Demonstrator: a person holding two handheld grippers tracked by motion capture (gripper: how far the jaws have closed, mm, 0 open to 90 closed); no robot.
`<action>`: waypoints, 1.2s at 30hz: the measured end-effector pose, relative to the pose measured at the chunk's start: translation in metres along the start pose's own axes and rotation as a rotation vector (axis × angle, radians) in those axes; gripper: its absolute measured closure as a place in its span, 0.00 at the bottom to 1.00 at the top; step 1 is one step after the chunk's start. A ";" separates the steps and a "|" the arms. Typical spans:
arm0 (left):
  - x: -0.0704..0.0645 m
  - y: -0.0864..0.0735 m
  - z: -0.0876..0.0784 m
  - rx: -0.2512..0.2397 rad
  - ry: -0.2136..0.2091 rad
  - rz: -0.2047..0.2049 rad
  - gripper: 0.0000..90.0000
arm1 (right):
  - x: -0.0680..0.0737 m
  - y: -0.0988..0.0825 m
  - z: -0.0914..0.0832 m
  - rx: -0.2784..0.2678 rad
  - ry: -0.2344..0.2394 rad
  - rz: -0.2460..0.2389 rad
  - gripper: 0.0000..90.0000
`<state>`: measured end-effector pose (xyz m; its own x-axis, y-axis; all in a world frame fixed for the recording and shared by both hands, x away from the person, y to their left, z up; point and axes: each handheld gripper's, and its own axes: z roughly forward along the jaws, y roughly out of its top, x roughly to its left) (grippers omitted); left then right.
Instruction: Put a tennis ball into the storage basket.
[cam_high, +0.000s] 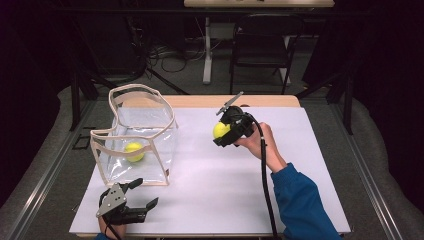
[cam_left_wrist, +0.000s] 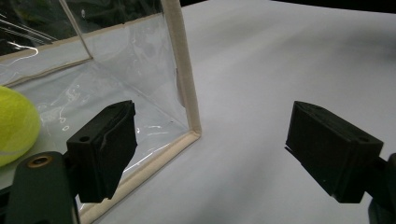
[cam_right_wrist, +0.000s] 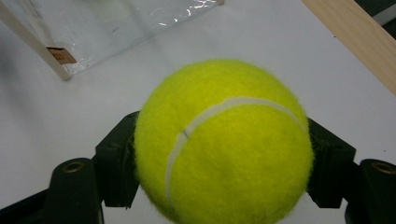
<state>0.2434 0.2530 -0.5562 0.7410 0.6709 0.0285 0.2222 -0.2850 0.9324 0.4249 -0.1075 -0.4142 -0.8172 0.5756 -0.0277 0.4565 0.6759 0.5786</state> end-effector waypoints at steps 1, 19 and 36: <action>0.000 0.000 0.000 0.001 -0.001 0.000 0.18 | -0.001 0.001 -0.001 -0.001 -0.001 -0.001 0.29; 0.000 0.000 0.001 0.000 -0.001 -0.001 0.18 | 0.002 0.019 -0.004 0.006 -0.011 -0.031 0.29; 0.000 0.000 0.000 -0.005 0.003 0.000 0.18 | 0.006 0.035 -0.010 -0.004 -0.020 -0.057 0.29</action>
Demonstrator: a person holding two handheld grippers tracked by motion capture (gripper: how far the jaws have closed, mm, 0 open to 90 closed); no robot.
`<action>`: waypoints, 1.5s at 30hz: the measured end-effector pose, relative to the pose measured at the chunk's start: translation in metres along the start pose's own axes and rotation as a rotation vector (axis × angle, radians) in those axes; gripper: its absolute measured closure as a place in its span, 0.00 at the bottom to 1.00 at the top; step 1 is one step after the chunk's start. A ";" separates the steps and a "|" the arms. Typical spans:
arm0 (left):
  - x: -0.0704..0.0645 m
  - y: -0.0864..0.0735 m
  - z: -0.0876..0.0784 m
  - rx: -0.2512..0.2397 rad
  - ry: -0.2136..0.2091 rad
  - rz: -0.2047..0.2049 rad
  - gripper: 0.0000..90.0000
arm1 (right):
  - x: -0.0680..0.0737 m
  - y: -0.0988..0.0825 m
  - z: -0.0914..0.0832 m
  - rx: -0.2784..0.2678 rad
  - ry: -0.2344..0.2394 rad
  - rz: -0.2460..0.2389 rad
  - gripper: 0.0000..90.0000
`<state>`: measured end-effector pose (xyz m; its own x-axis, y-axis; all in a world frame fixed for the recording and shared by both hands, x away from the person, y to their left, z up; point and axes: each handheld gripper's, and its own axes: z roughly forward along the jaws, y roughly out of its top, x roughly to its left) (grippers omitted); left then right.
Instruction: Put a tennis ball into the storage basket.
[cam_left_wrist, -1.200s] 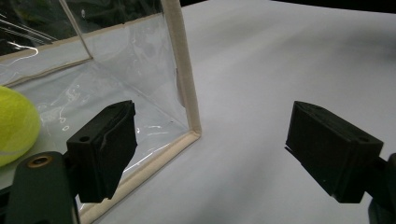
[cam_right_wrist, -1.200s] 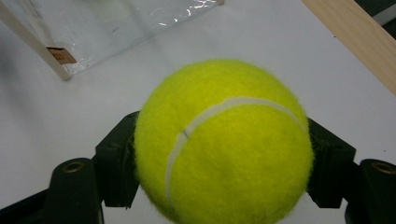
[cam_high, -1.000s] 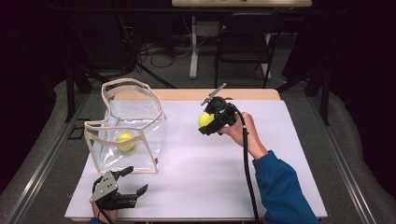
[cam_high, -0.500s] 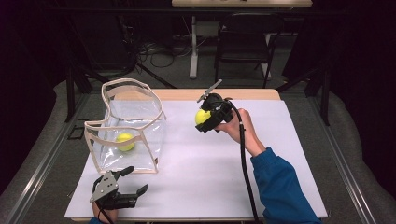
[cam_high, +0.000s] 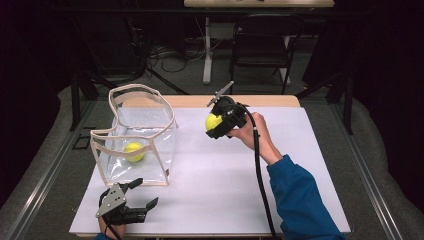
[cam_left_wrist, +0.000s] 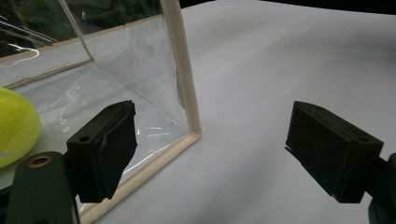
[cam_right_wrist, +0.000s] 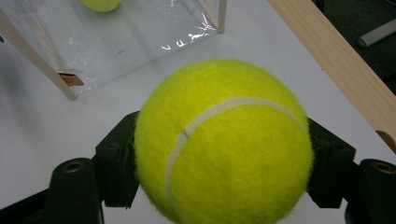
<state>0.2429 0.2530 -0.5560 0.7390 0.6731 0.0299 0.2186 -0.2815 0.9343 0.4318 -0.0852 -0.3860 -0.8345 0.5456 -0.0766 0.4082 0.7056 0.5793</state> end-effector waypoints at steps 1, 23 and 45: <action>0.000 0.000 0.000 0.000 0.000 0.000 0.18 | 0.001 0.001 0.000 -0.002 -0.001 -0.005 0.29; 0.000 0.000 0.000 -0.002 -0.001 -0.001 0.18 | 0.011 0.024 0.000 -0.008 -0.006 -0.049 0.29; 0.001 0.000 0.000 -0.003 -0.003 -0.005 0.18 | 0.021 0.046 -0.005 -0.043 -0.003 -0.084 0.29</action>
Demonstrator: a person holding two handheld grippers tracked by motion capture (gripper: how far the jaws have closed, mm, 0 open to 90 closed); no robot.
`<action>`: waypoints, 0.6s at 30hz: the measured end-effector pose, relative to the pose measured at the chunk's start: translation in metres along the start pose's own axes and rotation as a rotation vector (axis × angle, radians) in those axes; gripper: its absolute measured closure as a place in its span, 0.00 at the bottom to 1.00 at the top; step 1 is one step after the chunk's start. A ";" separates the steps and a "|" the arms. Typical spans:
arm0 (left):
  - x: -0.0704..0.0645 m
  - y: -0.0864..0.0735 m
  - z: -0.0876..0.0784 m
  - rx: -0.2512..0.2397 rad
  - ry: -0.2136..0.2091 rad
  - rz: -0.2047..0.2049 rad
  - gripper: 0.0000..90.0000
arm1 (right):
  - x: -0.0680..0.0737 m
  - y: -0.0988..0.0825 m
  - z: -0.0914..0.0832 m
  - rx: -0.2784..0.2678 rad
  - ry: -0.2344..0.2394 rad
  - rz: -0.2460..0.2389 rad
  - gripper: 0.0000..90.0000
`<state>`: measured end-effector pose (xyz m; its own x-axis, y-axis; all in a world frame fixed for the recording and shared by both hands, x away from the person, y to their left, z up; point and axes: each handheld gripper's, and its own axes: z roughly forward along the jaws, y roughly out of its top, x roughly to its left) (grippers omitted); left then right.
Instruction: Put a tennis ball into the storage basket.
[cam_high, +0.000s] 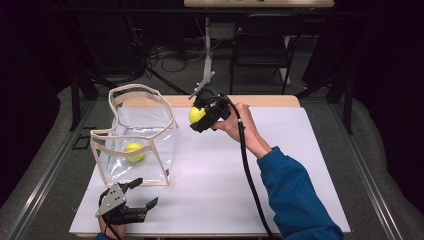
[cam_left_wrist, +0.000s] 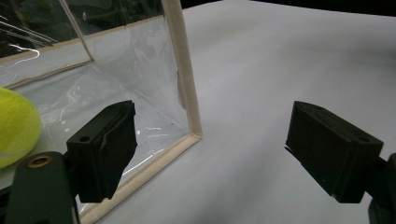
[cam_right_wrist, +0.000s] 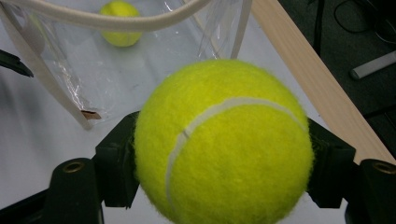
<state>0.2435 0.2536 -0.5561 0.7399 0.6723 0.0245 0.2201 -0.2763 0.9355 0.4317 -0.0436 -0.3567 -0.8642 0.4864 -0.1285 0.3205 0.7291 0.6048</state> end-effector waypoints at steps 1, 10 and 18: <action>0.000 0.000 0.000 0.001 -0.001 0.001 0.18 | 0.000 0.001 -0.001 -0.006 0.002 0.002 0.29; 0.000 0.000 0.000 0.000 -0.002 0.001 0.18 | 0.002 0.009 -0.003 -0.020 0.002 -0.007 0.29; 0.000 0.000 0.000 -0.002 -0.002 0.001 0.18 | 0.003 0.016 -0.007 -0.033 0.003 -0.012 0.29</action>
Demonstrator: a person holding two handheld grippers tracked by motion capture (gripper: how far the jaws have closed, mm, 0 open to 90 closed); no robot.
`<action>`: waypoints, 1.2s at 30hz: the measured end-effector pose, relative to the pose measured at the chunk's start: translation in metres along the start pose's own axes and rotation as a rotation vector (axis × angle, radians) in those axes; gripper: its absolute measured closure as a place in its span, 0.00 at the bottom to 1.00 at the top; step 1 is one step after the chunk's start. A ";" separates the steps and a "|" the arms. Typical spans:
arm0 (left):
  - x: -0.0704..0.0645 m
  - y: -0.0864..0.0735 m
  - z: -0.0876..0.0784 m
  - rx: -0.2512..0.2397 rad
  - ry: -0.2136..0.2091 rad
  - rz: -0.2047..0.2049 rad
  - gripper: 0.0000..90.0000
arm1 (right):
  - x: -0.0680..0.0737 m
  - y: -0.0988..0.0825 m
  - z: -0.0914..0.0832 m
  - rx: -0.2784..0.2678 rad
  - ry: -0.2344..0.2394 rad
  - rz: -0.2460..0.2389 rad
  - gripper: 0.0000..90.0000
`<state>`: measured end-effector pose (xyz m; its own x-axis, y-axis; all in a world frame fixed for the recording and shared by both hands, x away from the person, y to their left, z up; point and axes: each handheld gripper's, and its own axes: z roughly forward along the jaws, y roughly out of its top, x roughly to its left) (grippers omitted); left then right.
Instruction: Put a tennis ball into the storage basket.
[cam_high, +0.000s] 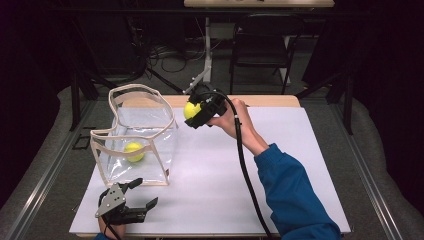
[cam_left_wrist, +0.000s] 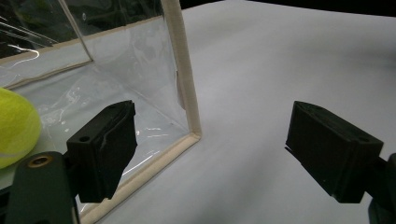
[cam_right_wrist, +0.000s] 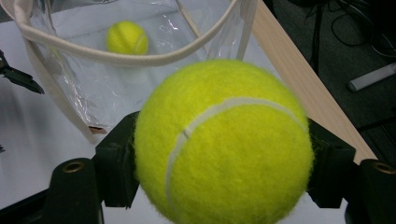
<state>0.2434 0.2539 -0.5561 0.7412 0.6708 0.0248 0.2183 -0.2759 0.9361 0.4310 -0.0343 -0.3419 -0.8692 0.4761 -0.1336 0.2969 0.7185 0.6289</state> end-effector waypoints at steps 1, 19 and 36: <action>0.000 0.000 0.000 0.001 0.000 0.000 0.18 | 0.000 0.001 0.000 -0.004 -0.001 -0.001 0.29; 0.000 0.000 -0.001 -0.003 0.001 -0.001 0.18 | 0.003 0.017 -0.004 -0.037 0.004 -0.014 0.29; 0.000 0.000 -0.001 0.002 -0.004 0.006 0.18 | 0.008 0.034 -0.008 -0.052 0.001 -0.032 0.29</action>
<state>0.2425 0.2541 -0.5552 0.7450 0.6665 0.0291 0.2150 -0.2811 0.9353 0.4316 -0.0102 -0.3157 -0.8785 0.4526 -0.1532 0.2479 0.7059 0.6635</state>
